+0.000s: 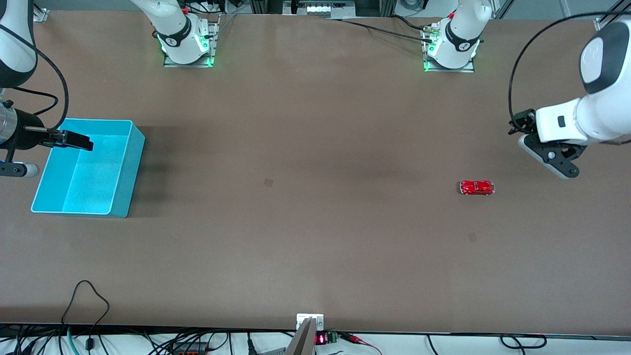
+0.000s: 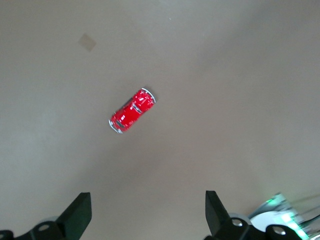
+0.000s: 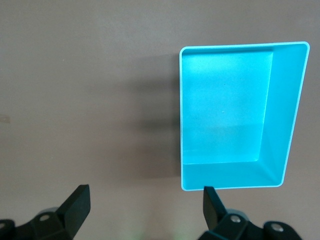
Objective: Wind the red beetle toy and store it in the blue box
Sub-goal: 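Lower the left gripper and grasp the red toy car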
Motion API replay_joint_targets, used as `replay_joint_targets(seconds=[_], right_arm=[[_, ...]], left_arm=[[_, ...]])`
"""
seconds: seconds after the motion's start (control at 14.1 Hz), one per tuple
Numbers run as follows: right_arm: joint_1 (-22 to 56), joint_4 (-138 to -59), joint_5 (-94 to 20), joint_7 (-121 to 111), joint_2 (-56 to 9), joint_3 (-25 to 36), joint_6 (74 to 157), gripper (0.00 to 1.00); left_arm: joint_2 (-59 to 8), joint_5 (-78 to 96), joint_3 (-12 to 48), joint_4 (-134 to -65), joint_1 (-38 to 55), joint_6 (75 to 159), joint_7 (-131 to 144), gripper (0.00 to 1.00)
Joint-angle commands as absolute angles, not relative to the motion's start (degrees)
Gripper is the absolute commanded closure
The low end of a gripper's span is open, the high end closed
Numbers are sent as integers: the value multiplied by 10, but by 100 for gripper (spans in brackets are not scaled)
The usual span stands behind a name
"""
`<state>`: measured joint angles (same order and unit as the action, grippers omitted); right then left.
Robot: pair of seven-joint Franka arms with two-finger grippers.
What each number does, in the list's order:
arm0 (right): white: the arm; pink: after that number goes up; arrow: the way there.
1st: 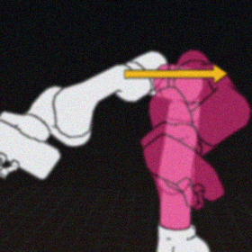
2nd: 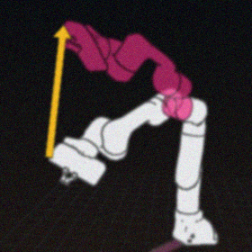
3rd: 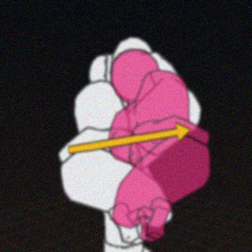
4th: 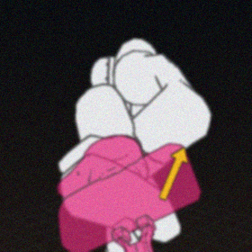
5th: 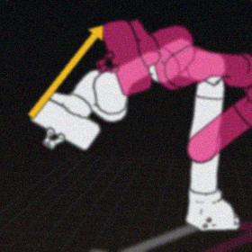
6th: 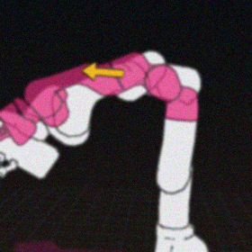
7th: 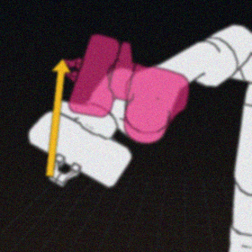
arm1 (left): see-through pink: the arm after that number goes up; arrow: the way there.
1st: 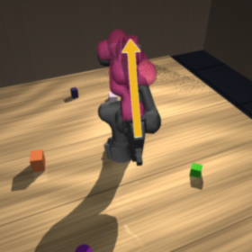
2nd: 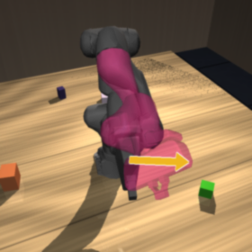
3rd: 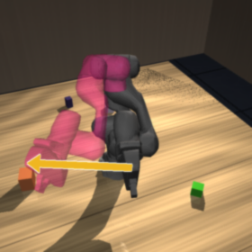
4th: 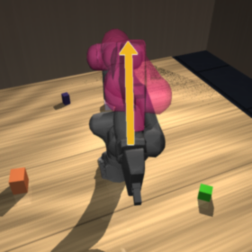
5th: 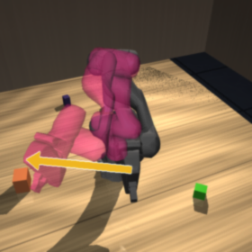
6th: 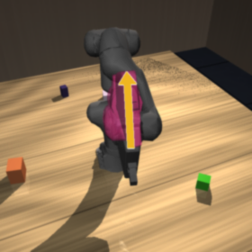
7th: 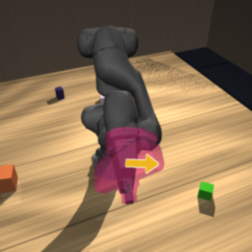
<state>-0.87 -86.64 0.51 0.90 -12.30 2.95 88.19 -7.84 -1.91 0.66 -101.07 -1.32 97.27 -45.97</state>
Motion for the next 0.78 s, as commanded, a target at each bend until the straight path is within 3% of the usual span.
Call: replay_joint_targets(seconds=[0.0, 0.28, 0.49, 0.71], right_arm=[[-10, -864, 11, 12, -119, 25, 868, 0], [-11, -864, 12, 4, -119, 25, 864, 0], [-10, -864, 12, 4, -119, 25, 864, 0], [-10, -864, 12, 2, -119, 25, 863, 0]], left_arm=[[-92, -48, 7, -1056, -19, 1053, -588, 0], [-147, -60, 6, -1128, -32, 1222, -738, 0], [-215, -60, 7, -1132, -48, 1262, -794, 0], [-237, -60, 8, -1170, -48, 1346, -840, 0]])
